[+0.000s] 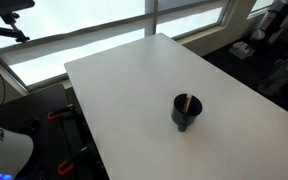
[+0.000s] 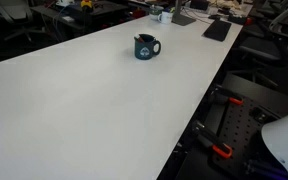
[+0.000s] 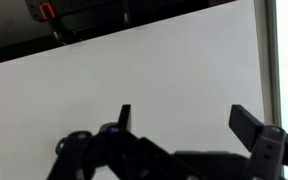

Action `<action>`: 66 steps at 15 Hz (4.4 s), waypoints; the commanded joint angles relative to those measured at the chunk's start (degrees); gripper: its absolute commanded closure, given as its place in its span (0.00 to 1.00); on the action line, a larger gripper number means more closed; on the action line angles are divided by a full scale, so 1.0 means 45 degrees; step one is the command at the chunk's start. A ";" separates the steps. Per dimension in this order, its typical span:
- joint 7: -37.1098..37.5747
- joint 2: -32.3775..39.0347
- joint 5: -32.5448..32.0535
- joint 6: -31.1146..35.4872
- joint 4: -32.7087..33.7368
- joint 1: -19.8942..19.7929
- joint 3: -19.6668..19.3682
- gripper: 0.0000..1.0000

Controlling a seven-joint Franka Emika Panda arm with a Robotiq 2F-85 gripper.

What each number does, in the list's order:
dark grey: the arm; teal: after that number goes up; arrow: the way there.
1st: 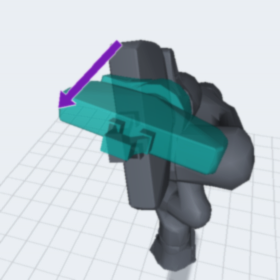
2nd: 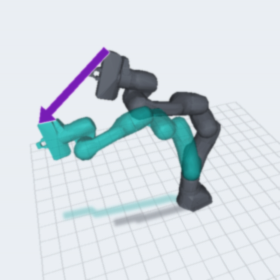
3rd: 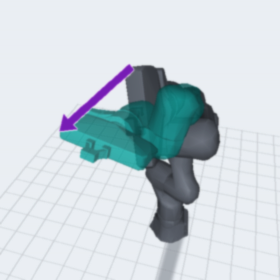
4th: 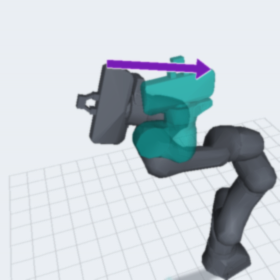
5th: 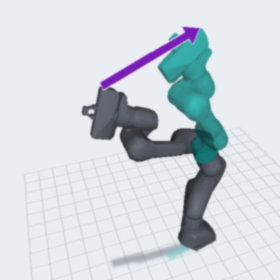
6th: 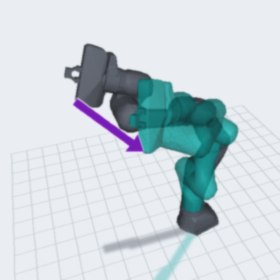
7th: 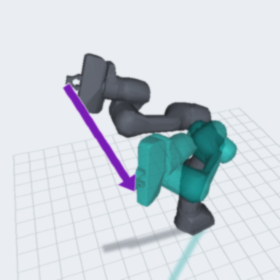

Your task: Remove the marker from the mug cup

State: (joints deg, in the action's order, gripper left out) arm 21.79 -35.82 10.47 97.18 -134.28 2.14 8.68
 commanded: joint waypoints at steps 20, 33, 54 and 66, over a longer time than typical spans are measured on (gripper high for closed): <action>-0.2870 0.1696 -0.1782 0.1809 -0.1395 -0.2086 -0.2975 0.00; -0.4448 0.4745 -0.5104 0.4380 0.0110 -0.2307 -0.3225 0.00; -0.9577 1.1233 -0.4148 0.6856 0.4362 -0.2789 -0.3728 0.00; -1.1320 1.4112 -0.5250 1.0268 0.6002 -0.2983 -0.2598 0.00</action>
State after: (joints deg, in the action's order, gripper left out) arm -24.68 25.27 -15.49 140.58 -109.71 -9.55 -5.55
